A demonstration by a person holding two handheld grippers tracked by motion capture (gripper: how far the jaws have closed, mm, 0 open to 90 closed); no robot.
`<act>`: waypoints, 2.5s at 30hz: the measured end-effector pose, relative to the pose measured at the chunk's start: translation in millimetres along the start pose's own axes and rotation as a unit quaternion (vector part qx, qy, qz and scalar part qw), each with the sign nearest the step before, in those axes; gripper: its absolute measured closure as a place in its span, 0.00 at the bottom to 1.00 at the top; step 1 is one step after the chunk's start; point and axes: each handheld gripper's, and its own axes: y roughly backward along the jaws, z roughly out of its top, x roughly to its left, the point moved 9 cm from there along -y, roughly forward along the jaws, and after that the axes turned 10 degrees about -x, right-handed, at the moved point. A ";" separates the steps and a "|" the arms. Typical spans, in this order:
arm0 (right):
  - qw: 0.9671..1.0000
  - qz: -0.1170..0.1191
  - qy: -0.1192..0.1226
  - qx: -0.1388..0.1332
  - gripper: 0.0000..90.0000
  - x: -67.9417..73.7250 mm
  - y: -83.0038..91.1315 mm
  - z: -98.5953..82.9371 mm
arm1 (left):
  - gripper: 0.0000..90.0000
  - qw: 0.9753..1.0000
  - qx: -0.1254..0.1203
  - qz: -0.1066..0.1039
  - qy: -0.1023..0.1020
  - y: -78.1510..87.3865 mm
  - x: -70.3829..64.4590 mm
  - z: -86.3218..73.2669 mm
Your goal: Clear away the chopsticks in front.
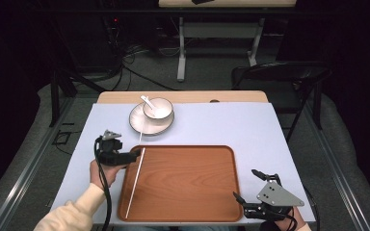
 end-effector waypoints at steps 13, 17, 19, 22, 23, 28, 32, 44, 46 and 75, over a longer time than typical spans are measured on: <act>1.000 0.001 0.000 -0.001 0.16 0.2 0.1 0.0 | 0.03 0.999 0.036 -0.007 0.015 -58.8 37.4 46.7; 1.000 0.001 0.000 -0.001 0.16 0.2 0.4 0.1 | 0.05 0.999 0.040 0.021 -0.003 -75.8 45.7 52.3; 1.000 0.002 0.000 0.001 0.16 0.2 -0.2 -0.3 | 0.09 0.998 0.054 0.020 0.009 -89.8 48.9 51.7; 1.000 0.001 -0.001 0.000 0.16 0.0 0.0 -0.1 | 0.19 0.997 0.068 0.027 0.009 -102.6 50.9 48.5; 1.000 0.001 -0.001 0.000 0.16 0.0 0.0 -0.1 | 0.22 0.997 0.068 0.027 0.009 -102.6 50.9 48.5; 1.000 0.001 -0.001 0.000 0.16 -0.1 0.0 -0.3 | 0.40 0.996 0.074 0.039 0.029 -113.5 54.8 47.5; 1.000 0.001 -0.002 -0.001 0.16 -0.1 0.0 -0.2 | 0.52 0.996 0.080 0.044 0.013 -118.7 57.4 48.6; 1.000 0.000 -0.002 0.001 0.16 -0.2 -0.1 -0.4 | 0.67 0.995 0.072 0.054 0.042 -131.1 64.1 53.2; 1.000 0.000 -0.002 -0.001 0.16 -0.3 -0.2 -0.3 | 0.71 0.995 0.073 0.055 0.043 -131.9 64.1 53.1; 1.000 0.000 -0.002 0.001 0.16 -0.4 -0.3 -0.4 | 0.95 0.992 0.077 0.075 0.064 -130.2 79.4 52.0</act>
